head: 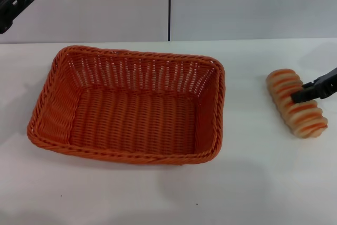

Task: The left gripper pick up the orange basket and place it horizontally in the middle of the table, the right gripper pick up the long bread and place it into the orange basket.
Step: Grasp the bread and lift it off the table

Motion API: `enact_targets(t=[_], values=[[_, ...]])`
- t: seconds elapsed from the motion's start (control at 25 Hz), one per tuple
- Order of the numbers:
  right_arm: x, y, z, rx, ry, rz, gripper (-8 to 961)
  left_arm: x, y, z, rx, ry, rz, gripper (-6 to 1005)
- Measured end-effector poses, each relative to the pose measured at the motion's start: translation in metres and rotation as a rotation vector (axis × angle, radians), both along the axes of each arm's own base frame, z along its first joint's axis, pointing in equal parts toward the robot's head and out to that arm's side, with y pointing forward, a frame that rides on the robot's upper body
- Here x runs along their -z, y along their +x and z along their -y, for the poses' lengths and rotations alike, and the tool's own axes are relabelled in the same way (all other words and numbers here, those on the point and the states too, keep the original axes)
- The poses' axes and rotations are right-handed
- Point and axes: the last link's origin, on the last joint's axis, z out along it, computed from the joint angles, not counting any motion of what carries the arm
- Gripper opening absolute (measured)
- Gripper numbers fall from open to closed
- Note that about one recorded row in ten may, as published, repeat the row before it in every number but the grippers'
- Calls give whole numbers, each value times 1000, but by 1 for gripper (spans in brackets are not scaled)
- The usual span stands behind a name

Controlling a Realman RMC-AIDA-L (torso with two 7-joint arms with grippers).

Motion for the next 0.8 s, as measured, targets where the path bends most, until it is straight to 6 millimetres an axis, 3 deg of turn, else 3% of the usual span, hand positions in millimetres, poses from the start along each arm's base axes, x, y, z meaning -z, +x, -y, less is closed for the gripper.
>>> enact_targets(t=[0.6, 0.8], values=[[-7, 1, 1, -6, 22, -16, 370, 2, 0, 0, -6, -8, 14, 724], [-20, -3, 5, -23, 76, -75, 318, 3, 0, 1, -4, -9, 17, 725]])
